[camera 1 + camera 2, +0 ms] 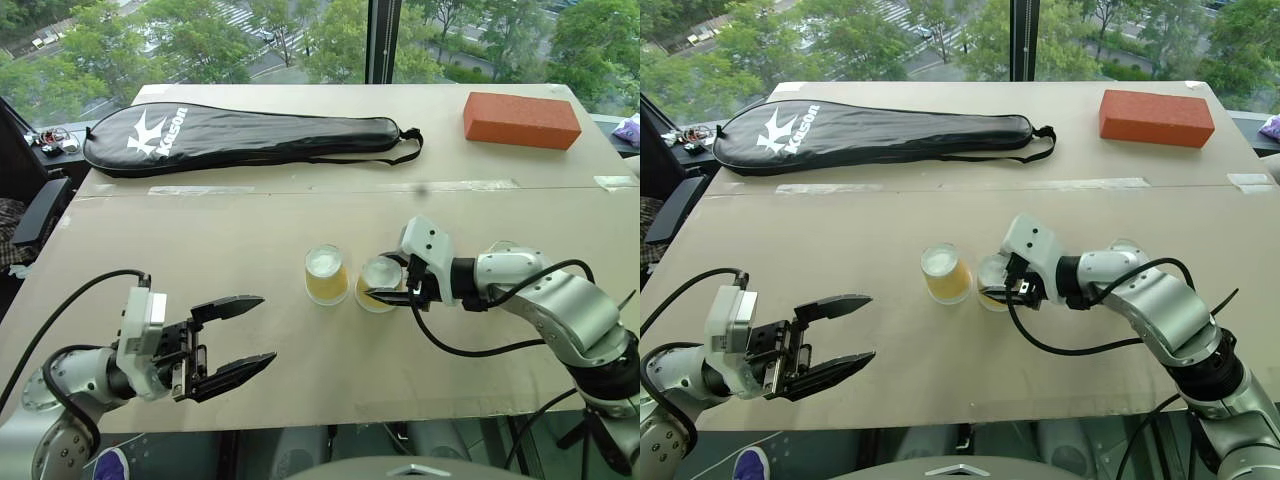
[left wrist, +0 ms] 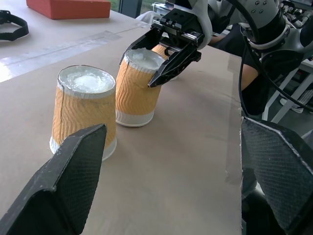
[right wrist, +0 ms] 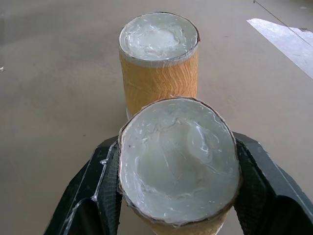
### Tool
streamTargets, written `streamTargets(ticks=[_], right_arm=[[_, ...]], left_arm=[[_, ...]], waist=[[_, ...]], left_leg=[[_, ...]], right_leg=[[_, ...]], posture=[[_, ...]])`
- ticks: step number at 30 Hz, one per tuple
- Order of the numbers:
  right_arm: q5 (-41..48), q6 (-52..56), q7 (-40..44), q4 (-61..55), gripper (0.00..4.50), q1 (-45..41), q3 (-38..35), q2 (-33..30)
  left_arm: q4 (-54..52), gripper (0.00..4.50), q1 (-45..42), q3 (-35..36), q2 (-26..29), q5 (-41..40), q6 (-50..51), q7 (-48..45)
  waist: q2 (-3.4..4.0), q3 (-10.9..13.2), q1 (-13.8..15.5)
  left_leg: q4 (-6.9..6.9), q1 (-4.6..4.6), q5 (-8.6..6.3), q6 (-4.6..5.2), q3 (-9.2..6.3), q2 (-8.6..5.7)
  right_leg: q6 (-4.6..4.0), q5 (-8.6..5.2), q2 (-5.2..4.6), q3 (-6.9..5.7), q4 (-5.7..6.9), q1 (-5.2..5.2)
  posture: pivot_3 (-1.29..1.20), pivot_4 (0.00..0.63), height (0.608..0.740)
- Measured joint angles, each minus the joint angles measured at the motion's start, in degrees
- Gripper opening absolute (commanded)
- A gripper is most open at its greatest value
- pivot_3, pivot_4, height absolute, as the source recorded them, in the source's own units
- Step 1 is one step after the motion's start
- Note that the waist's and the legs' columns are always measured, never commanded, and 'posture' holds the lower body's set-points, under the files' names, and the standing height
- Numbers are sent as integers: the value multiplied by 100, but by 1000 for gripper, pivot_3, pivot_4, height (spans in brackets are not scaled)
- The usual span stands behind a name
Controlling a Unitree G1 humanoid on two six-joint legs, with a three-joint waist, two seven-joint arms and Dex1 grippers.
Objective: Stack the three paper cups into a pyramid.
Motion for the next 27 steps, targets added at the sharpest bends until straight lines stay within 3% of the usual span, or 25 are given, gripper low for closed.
streamTargets(ticks=[15, 16, 19, 22, 27], right_arm=[[-62, -147, 242, 175, 2189, -11, 165, 107], [-61, -148, 252, 201, 3198, -21, 164, 113], [-58, -145, 255, 328, 4438, -41, 161, 167], [-16, -145, 273, 323, 4438, -41, 74, 153], [293, -259, 344, 85, 4438, 28, -778, -18]], left_arm=[[2, 4500, 40, 21, 1, 1, -69, -98], [2, 4500, 42, 42, 1, 1, -71, -110], [2, 4500, 59, 64, 9, -1, -91, -215], [2, 4500, 91, 71, 9, -2, -91, -248], [-7, 4500, 92, 67, 19, -13, -75, -304]], waist=[[0, 0, 0], [-1, 0, 0], [0, 0, -1], [-1, 0, 0], [-1, 0, 21]], left_leg=[[0, 0, 0, 0, 0, 0], [0, 0, 0, 0, 0, 0], [0, 1, 0, 0, 1, 0], [0, 1, 0, 0, 1, 0], [1, -1, 0, 0, 0, -1]], right_leg=[[0, 0, 0, 0, 0, 0], [0, 0, 0, 0, 0, 0], [0, 0, 0, 0, 1, 0], [0, 1, -1, 0, 1, 0], [0, 1, -1, -1, 1, 1]], posture=[[0, 150, 740], [0, 150, 740], [0, 150, 740], [0, 150, 740], [0, 150, 740]])
